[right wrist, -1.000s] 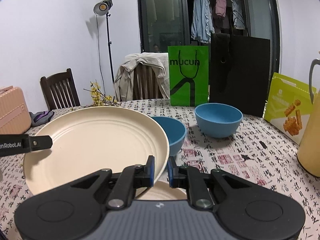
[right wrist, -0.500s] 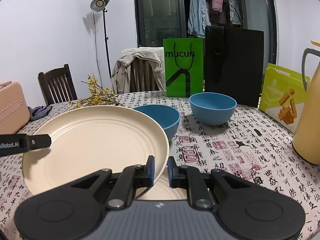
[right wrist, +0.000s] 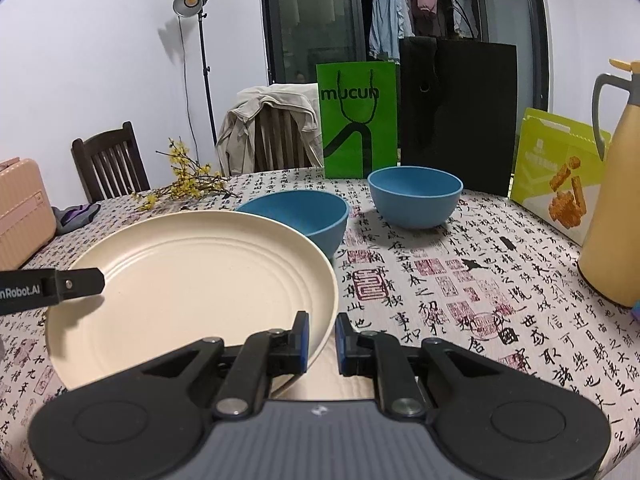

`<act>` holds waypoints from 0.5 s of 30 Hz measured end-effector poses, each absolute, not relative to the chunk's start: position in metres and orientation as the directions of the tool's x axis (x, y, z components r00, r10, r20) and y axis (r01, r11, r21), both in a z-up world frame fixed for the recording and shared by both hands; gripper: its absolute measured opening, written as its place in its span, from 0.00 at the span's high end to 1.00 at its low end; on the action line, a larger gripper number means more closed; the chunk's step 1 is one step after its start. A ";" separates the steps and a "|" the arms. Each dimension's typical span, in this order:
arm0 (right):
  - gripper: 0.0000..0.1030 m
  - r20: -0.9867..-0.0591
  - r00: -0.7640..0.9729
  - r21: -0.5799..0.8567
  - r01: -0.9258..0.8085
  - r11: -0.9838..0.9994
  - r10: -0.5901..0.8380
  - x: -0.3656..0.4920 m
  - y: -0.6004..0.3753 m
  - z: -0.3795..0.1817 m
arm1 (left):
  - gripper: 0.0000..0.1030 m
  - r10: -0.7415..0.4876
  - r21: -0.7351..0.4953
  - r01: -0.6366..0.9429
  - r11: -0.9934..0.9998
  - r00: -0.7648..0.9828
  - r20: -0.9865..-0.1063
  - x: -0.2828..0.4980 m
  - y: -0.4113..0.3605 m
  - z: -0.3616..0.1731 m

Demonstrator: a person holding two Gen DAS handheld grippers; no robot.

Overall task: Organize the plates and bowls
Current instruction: 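Lower the small cream plate onto the large cream plate with both tools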

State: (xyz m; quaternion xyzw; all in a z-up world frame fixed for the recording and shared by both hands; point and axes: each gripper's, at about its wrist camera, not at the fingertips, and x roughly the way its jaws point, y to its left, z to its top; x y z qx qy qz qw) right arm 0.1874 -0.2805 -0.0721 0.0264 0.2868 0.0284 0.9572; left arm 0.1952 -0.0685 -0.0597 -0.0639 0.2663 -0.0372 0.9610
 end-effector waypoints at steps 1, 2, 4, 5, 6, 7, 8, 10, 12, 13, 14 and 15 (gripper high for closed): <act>0.87 -0.550 0.833 0.069 -0.039 0.997 0.070 0.187 -0.281 -0.073 | 0.82 -0.106 -0.141 0.039 0.989 0.855 -0.508 0.195 -0.069 -0.060; 0.87 -0.551 0.831 0.072 -0.038 0.997 0.072 0.186 -0.282 -0.073 | 0.82 -0.107 -0.139 0.040 0.989 0.854 -0.510 0.195 -0.070 -0.061; 0.87 -0.553 0.830 0.075 -0.037 0.996 0.073 0.185 -0.283 -0.075 | 0.82 -0.108 -0.137 0.043 0.990 0.851 -0.514 0.195 -0.070 -0.063; 0.87 -0.554 0.829 0.075 -0.037 0.996 0.072 0.184 -0.283 -0.075 | 0.82 -0.108 -0.136 0.043 0.990 0.849 -0.517 0.194 -0.071 -0.065; 0.87 -0.554 0.829 0.075 -0.036 0.997 0.072 0.183 -0.284 -0.076 | 0.82 -0.108 -0.135 0.043 0.990 0.848 -0.518 0.194 -0.071 -0.066; 0.87 -0.554 0.829 0.074 -0.036 0.997 0.071 0.183 -0.284 -0.076 | 0.82 -0.108 -0.134 0.044 0.990 0.848 -0.519 0.193 -0.072 -0.067; 0.87 -0.554 0.829 0.072 -0.035 0.997 0.069 0.182 -0.284 -0.076 | 0.82 -0.107 -0.132 0.045 0.990 0.847 -0.520 0.193 -0.073 -0.068; 0.87 -0.555 0.830 0.070 -0.031 0.997 0.065 0.182 -0.285 -0.077 | 0.82 -0.107 -0.128 0.046 0.991 0.844 -0.525 0.192 -0.074 -0.071; 0.87 -0.555 0.829 0.070 -0.029 0.997 0.063 0.181 -0.286 -0.077 | 0.81 -0.108 -0.127 0.048 0.991 0.840 -0.531 0.192 -0.075 -0.073; 0.87 -0.556 0.829 0.069 -0.028 0.997 0.062 0.180 -0.287 -0.078 | 0.81 -0.109 -0.126 0.048 0.991 0.838 -0.534 0.193 -0.076 -0.074; 0.87 -0.556 0.829 0.069 -0.027 0.997 0.061 0.179 -0.287 -0.078 | 0.82 -0.110 -0.127 0.049 0.991 0.837 -0.536 0.193 -0.075 -0.075; 0.87 -0.556 0.829 0.067 -0.027 0.997 0.060 0.179 -0.287 -0.078 | 0.82 -0.110 -0.126 0.049 0.991 0.835 -0.539 0.193 -0.076 -0.077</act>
